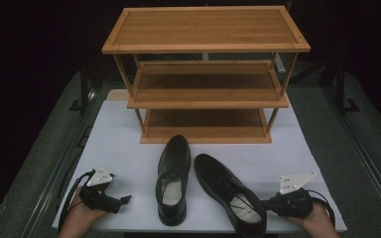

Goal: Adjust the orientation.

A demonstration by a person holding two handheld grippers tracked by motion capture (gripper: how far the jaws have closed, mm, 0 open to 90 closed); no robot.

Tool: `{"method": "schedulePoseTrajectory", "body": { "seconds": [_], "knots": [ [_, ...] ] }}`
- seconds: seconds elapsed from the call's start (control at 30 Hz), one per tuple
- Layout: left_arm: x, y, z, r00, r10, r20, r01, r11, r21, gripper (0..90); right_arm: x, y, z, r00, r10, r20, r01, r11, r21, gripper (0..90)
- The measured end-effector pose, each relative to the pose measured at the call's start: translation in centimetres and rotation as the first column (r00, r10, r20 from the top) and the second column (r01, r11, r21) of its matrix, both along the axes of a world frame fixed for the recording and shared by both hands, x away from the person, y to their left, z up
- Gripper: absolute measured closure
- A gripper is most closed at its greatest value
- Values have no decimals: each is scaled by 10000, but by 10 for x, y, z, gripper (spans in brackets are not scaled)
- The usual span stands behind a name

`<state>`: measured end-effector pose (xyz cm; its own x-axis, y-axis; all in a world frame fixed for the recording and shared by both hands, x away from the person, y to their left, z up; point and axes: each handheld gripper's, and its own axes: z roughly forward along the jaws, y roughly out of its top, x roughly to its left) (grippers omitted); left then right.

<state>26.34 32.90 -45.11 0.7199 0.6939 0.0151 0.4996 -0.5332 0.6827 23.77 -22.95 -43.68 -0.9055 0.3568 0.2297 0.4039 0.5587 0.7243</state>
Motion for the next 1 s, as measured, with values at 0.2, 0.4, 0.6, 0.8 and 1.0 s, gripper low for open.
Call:
{"method": "schedulePoseTrajectory", "body": {
  "seconds": [0.2,0.4,0.6,0.8,1.0],
  "knots": [
    [0,0,0,10000,0,0,0,10000,4,0,2,12,0,9993,386,6,-386,9992,-99,900],
    [0,0,0,10000,1,-3,-1,10000,3,0,3,26,0,9962,866,-23,-866,9961,-143,900],
    [0,0,0,10000,5,4,-5,10000,-2,0,4,39,0,9924,1227,-51,-1227,9924,-120,900],
    [0,0,0,10000,11,0,-11,10000,-10,0,5,56,0,9888,1488,-53,-1489,9888,-129,900],
    [0,0,0,10000,13,-1,-13,10000,-14,0,10,69,0,9872,1595,78,-1593,9870,-217,900]
  ]
}}
